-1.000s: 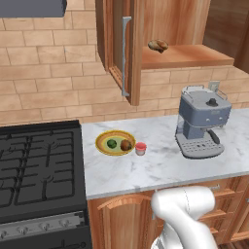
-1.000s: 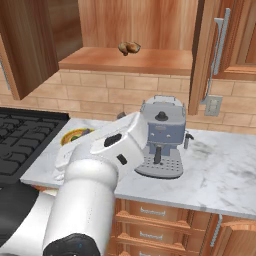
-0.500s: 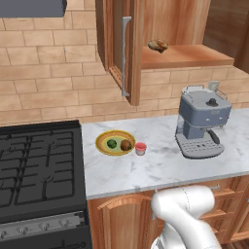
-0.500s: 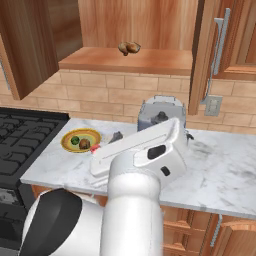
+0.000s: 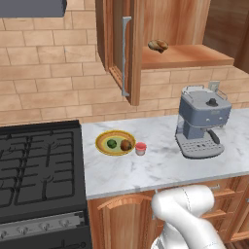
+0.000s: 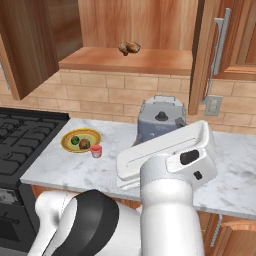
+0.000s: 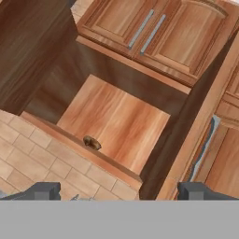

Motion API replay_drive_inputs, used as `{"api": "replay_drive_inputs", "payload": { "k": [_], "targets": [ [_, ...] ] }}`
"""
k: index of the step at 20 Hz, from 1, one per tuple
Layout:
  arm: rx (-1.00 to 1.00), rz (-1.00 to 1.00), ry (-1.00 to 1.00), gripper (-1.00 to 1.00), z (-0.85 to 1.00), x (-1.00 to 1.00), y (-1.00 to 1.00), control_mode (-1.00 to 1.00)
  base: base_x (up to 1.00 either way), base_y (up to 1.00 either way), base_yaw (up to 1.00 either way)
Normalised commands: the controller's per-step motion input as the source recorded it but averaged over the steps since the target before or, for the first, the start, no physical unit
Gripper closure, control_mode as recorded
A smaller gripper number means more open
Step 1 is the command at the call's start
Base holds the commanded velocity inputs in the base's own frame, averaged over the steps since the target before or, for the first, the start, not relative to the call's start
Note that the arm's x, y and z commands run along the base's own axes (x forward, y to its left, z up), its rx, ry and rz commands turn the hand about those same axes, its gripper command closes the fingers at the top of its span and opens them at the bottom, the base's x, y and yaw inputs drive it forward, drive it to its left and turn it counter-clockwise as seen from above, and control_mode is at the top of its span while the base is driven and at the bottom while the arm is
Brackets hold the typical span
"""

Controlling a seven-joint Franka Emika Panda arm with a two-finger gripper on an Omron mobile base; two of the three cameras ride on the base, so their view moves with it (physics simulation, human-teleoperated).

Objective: Pick the avocado and bread from the counter and place them on the plate. Then pick the jam from the cabinet and place it next to the plate. Lastly close the cabinet door.

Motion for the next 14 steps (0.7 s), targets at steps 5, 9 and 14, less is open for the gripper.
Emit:
{"api": "replay_drive_inputs", "payload": {
  "k": [5, 9, 14],
  "targets": [
    [-0.02, 0.06, 0.0, -1.0, -0.25, 0.46, -0.07, -1.0, 0.0, 0.0, 0.0],
    [0.0, 0.07, 0.0, -1.0, -0.04, 0.25, -0.33, -1.0, 0.0, 0.0, 0.0],
    [0.0, 0.07, 0.0, -1.0, -0.03, 0.22, -0.4, -1.0, 0.0, 0.0, 0.0]
  ]
}}
